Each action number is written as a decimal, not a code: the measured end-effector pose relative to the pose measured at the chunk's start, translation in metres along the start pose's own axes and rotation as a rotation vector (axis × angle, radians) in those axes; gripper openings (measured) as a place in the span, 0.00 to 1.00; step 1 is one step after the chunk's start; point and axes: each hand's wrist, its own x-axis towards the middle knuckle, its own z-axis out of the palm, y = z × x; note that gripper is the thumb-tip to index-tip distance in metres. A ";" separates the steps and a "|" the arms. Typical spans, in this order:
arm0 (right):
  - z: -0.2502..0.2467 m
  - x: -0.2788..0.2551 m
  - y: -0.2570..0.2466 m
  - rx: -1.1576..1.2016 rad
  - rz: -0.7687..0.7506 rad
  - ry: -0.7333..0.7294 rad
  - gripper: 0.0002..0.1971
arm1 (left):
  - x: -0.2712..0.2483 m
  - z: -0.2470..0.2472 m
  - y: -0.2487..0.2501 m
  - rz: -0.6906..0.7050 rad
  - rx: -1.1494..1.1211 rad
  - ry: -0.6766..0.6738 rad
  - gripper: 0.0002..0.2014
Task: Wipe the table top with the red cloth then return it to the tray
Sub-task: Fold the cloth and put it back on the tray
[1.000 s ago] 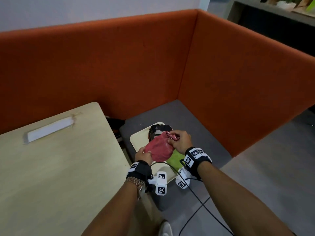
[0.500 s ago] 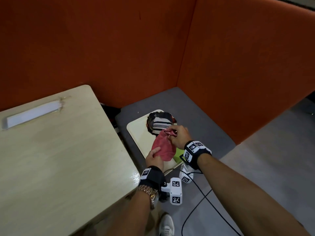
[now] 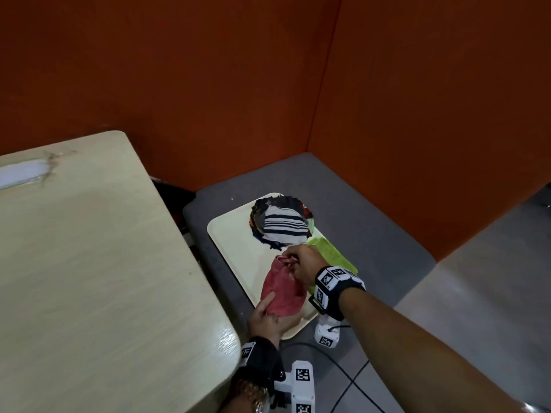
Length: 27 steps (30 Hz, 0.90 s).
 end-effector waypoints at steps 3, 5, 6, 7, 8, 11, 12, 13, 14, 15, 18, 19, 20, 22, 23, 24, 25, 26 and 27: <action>0.016 0.011 0.017 -0.010 0.015 -0.011 0.18 | 0.017 -0.009 -0.008 0.042 0.021 -0.043 0.23; 0.023 0.017 0.026 -0.020 0.017 -0.025 0.17 | 0.024 -0.010 -0.014 0.063 0.029 -0.033 0.24; 0.026 0.020 0.029 -0.023 0.016 -0.029 0.17 | 0.029 -0.008 -0.016 0.062 0.020 -0.024 0.23; 0.028 0.023 0.031 -0.027 0.013 -0.031 0.16 | 0.030 -0.006 -0.015 0.062 0.015 -0.016 0.23; 0.030 0.025 0.032 -0.032 0.011 -0.035 0.16 | 0.033 -0.005 -0.016 0.048 -0.003 -0.023 0.21; 0.036 0.034 0.032 -0.057 -0.001 -0.061 0.18 | 0.035 -0.001 -0.019 0.034 0.034 -0.009 0.22; 0.038 0.036 0.032 -0.065 -0.007 -0.073 0.18 | 0.038 0.000 -0.021 0.043 0.051 0.008 0.23; 0.040 0.038 0.032 -0.077 -0.016 -0.085 0.19 | 0.038 0.001 -0.022 0.040 0.060 0.032 0.24; 0.043 0.040 0.031 -0.088 -0.024 -0.095 0.19 | 0.041 0.001 -0.026 0.040 0.058 0.047 0.25; 0.046 0.042 0.031 -0.097 -0.030 -0.105 0.19 | 0.044 0.001 -0.027 0.031 0.024 0.039 0.25; 0.053 0.047 0.030 -0.133 -0.030 -0.134 0.20 | 0.049 0.000 -0.030 0.008 0.048 0.046 0.24; 0.054 0.049 0.031 -0.147 -0.035 -0.136 0.21 | 0.048 -0.001 -0.029 0.011 0.085 0.057 0.24; 0.054 0.049 0.030 -0.164 -0.043 -0.133 0.22 | 0.048 -0.002 -0.030 0.018 0.101 0.056 0.24; 0.054 0.051 0.031 -0.226 -0.047 -0.123 0.27 | 0.046 -0.001 -0.029 -0.002 0.113 0.021 0.24; 0.053 0.054 0.032 -0.266 -0.042 -0.107 0.28 | 0.047 0.000 -0.029 -0.013 0.108 0.008 0.24; 0.052 0.054 0.032 -0.312 -0.038 -0.084 0.28 | 0.047 0.000 -0.030 -0.019 0.107 0.011 0.24; 0.050 0.053 0.031 -0.367 -0.021 -0.065 0.27 | 0.047 0.000 -0.030 -0.041 0.114 0.015 0.23; 0.048 0.051 0.030 -0.410 0.005 -0.059 0.23 | 0.045 0.000 -0.032 -0.051 0.122 0.018 0.23; 0.047 0.051 0.030 -0.429 0.038 -0.075 0.20 | 0.043 0.000 -0.032 -0.056 0.116 0.015 0.22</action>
